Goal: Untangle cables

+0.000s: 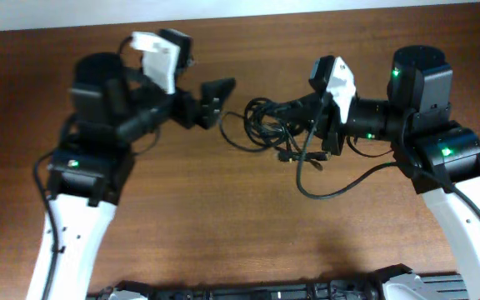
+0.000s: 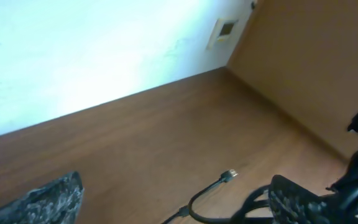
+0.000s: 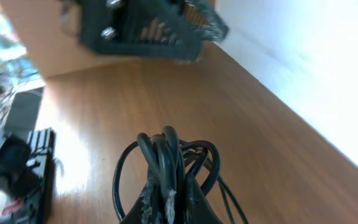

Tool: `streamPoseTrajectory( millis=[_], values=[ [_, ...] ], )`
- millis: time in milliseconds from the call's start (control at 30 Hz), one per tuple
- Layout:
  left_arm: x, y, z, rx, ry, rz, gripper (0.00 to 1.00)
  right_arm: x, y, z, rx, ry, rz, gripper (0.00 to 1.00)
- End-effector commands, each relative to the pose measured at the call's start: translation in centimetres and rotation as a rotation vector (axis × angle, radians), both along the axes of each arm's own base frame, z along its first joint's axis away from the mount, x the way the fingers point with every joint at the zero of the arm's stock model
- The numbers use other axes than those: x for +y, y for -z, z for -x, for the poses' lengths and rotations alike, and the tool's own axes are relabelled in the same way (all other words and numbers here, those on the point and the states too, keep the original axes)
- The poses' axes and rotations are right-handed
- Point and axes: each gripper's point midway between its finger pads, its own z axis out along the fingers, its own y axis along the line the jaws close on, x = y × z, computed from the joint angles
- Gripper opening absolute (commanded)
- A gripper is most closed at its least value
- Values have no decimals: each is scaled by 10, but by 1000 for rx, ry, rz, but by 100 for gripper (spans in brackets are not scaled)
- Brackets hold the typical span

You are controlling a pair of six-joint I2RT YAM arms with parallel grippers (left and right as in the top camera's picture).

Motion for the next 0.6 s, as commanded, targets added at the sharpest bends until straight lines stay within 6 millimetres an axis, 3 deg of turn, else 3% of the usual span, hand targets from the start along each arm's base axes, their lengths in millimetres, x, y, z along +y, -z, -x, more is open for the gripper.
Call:
streamPoseTrajectory(
  millis=[0,267,567],
  values=[
    [-4,-20,39,-46,283,80,84,11,-22,36,-191,-237,-65,4],
    [-11,2,62,102,362,105,100,13,-31,51,-313,-349,-101,4],
    [-18,17,63,108,364,41,99,14,-39,64,-327,-419,-152,4]
  ],
)
